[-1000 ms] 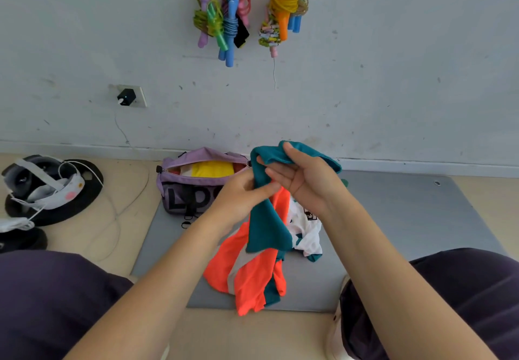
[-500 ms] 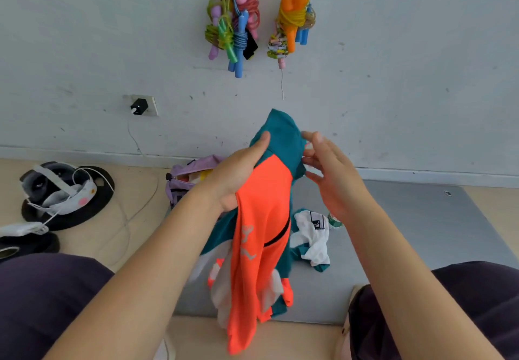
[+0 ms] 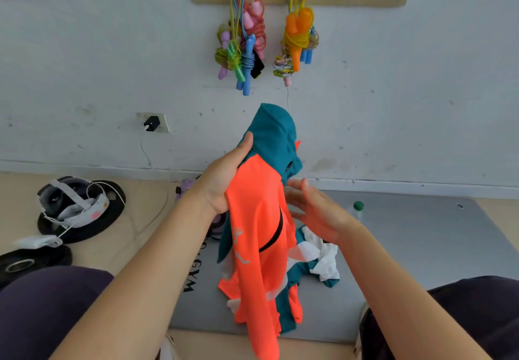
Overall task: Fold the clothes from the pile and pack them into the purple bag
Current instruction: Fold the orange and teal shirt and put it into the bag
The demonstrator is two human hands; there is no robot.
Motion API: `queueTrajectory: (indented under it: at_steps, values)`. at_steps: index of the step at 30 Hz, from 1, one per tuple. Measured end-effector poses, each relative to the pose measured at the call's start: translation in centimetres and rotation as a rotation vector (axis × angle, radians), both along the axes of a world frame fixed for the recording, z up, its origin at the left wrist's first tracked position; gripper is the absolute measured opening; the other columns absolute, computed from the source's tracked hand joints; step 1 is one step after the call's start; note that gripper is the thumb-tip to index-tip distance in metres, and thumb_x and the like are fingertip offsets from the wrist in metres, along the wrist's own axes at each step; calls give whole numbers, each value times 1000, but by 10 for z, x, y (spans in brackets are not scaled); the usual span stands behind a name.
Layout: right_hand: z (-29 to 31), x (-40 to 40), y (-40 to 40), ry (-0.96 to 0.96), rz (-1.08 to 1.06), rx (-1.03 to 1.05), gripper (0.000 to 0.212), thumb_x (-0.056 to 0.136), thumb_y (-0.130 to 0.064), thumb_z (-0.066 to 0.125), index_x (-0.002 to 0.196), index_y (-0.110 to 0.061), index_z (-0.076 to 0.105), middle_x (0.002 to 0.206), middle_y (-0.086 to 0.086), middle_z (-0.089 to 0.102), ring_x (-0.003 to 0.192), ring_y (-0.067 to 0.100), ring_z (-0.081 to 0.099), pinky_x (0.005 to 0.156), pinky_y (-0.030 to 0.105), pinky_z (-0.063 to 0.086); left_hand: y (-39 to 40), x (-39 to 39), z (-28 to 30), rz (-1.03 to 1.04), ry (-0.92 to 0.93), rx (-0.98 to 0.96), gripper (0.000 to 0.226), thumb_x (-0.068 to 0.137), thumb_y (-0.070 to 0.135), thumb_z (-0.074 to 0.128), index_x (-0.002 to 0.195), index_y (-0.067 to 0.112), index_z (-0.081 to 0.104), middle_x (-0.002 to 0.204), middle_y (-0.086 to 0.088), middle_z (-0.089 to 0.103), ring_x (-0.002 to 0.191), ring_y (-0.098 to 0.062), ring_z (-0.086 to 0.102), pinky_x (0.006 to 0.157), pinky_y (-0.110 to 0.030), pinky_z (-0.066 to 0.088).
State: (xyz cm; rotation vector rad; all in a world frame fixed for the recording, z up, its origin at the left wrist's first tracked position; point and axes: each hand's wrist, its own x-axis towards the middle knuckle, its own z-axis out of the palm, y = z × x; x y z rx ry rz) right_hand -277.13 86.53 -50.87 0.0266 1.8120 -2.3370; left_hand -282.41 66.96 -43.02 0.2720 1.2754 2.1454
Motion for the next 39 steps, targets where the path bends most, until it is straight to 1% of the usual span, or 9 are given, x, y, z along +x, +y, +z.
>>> queueTrajectory:
  at_steps: [3,9,13,16,21,25,30,35,39]
  values:
    - [13,-8,-15,7,-2,-97,104,73,-78,43,146,-4,34,135,8,53,124,26,48,109,41,33,8,3,3,-65,-3,-2,44,94,52,53,118,20,72,131,-7,64,121,-21,61,97,-36,52]
    - [17,-16,-12,-66,117,-216,88,51,-81,69,125,-34,60,132,-4,63,122,15,59,95,35,53,3,-3,19,13,23,104,48,97,50,47,125,18,67,131,-6,65,122,-20,60,98,-34,52]
    - [10,-13,0,-49,111,-157,59,65,-43,87,116,-20,71,125,5,67,113,19,64,93,34,54,-9,-12,23,116,76,19,40,99,49,46,113,22,72,115,-3,73,105,-16,69,79,-29,58]
    - [7,-14,20,-50,-121,-256,35,75,-23,79,108,-14,74,117,9,70,106,22,67,87,33,56,-15,-18,18,267,253,-303,39,100,52,45,98,23,71,89,4,76,83,-12,71,71,-26,55]
    - [19,-6,43,-122,60,289,34,76,-33,76,99,-9,76,108,14,73,96,24,70,79,31,57,-33,-40,-2,534,725,-788,45,98,55,46,88,18,69,82,5,68,77,-12,62,68,-15,46]
    - [50,-12,62,68,-183,581,37,84,-40,72,90,-4,71,87,8,73,81,19,66,74,34,53,-45,-49,-17,556,1050,-1264,60,99,56,40,67,6,49,64,-10,58,66,-31,56,60,-37,41]
    - [93,-23,57,341,-368,1079,38,93,-37,59,80,-2,60,67,2,51,62,14,44,54,20,35,-47,-48,-17,417,929,-1140,67,85,68,56,48,14,39,47,1,41,50,-21,47,52,-33,33]
    - [127,-8,84,91,-135,1295,45,77,-50,75,61,-11,59,56,-4,48,53,12,42,53,29,34,-69,-47,15,94,796,-1101,60,46,76,78,48,23,51,47,16,39,42,-2,35,42,-17,26]
    - [135,0,91,186,-244,1315,44,86,-39,69,64,-5,52,57,1,44,55,16,39,52,30,29,-72,-45,22,172,741,-955,57,62,62,80,67,8,61,60,9,48,53,-5,42,52,-23,32]
